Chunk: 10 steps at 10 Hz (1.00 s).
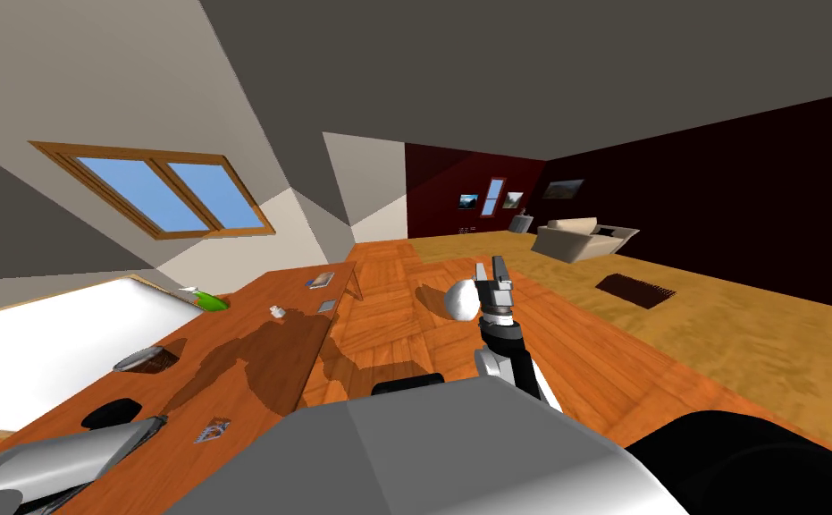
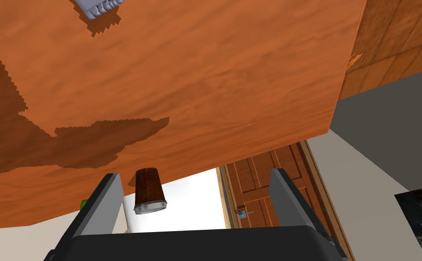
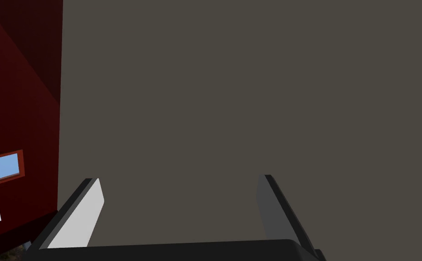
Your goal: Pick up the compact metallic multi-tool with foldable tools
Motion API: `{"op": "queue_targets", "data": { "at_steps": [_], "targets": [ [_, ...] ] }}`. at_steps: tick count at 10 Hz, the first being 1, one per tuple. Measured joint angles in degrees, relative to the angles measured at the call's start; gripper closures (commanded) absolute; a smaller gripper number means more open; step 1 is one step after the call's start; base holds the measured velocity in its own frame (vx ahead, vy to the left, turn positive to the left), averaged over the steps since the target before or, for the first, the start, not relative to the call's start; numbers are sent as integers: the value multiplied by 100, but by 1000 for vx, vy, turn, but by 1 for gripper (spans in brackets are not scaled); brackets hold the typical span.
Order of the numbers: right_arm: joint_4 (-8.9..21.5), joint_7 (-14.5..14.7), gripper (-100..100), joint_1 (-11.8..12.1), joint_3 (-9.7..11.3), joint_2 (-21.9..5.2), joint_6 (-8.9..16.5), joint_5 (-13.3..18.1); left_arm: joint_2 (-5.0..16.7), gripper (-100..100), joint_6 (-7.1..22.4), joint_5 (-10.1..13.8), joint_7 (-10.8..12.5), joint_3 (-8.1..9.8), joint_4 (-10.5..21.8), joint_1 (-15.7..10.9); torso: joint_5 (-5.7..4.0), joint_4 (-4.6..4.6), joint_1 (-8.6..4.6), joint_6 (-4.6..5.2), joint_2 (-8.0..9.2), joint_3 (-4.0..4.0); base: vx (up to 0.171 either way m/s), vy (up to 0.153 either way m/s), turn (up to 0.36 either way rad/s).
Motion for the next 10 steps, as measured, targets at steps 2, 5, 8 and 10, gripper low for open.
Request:
{"op": "queue_targets", "data": {
  "at_steps": [2,5,8,10],
  "targets": [
    [0,0,0,1,0,0,0,0,-40,-100,225,208,-109,183,-57,114,-2,-1,-8,-3,-3,-1,-21,73,-157],
    [0,0,0,1,0,0,0,0,-253,-100,588,493,-222,458,-13,155,0,-1,-1,-5,-2,-1,-27,70,-72],
    [0,0,0,1,0,0,0,0,-339,-100,881,806,-409,673,37,182,-2,-1,-7,-6,-5,-3,-28,64,-94],
    [0,0,0,0,0,0,0,0,-471,-100,1217,1024,-357,888,-91,278,2,1,10,-4,3,2,-56,116,-172]
  ]
}}
